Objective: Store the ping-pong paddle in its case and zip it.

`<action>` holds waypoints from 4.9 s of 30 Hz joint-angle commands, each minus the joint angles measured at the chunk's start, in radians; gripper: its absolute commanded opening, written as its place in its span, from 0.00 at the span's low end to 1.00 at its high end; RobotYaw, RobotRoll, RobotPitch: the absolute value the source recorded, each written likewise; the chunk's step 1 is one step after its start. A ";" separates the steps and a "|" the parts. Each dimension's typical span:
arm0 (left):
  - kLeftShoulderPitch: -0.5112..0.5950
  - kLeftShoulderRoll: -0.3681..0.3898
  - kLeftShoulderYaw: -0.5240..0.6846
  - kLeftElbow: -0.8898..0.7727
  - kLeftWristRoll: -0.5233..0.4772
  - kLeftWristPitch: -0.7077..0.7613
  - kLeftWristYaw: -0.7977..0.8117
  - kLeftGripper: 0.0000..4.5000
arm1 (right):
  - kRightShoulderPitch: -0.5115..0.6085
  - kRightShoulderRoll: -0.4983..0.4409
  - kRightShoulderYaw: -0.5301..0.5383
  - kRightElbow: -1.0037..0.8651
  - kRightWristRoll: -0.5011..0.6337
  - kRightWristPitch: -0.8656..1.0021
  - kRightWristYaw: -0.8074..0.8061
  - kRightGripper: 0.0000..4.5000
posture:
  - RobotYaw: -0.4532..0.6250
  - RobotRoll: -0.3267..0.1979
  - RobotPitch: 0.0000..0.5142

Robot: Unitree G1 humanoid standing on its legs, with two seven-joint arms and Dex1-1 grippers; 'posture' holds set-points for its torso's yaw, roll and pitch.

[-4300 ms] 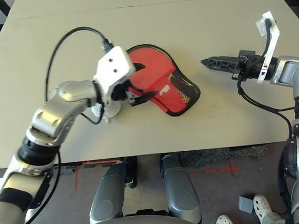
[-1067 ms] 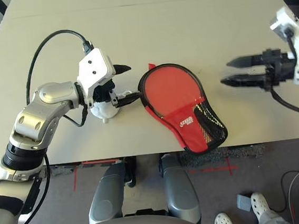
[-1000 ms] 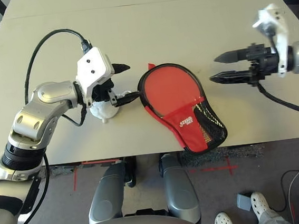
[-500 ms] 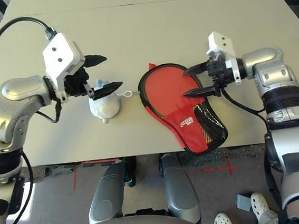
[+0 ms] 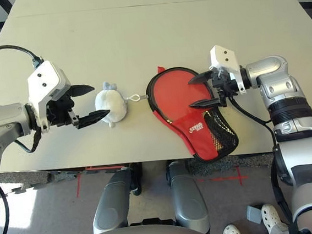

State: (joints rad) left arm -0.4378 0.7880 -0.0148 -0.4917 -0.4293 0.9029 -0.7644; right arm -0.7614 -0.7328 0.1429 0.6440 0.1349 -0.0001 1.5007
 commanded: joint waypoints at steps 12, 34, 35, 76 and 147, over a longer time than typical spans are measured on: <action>0.000 -0.048 -0.132 0.091 0.041 -0.049 -0.006 1.00 | 0.093 -0.019 0.028 -0.040 -0.044 0.027 -0.033 1.00 | 0.54 0.62 0.58; -0.286 -0.141 -0.172 0.255 0.036 -0.044 -0.039 0.04 | 0.184 -0.046 0.023 -0.109 -0.070 0.016 -0.092 1.00 | 0.50 0.62 0.58; -0.316 -0.153 -0.180 0.296 0.057 -0.067 -0.035 0.04 | 0.190 -0.049 0.025 -0.113 -0.072 0.013 -0.093 1.00 | 0.49 0.62 0.58; -1.067 -1.103 -0.065 1.759 0.425 -1.041 0.503 0.04 | 0.417 -0.083 0.016 -0.380 -0.037 0.124 -0.192 1.00 | 0.34 0.62 0.60; -0.101 -0.625 -0.496 0.524 0.429 -0.299 0.104 1.00 | 0.076 0.019 -0.181 -0.202 0.164 0.526 -0.343 1.00 | 0.40 0.62 0.59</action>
State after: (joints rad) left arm -0.5769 0.1610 -0.4601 -0.0229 -0.0266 0.5689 -0.6626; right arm -0.6805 -0.7164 -0.0163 0.4157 0.2817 0.5017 1.1694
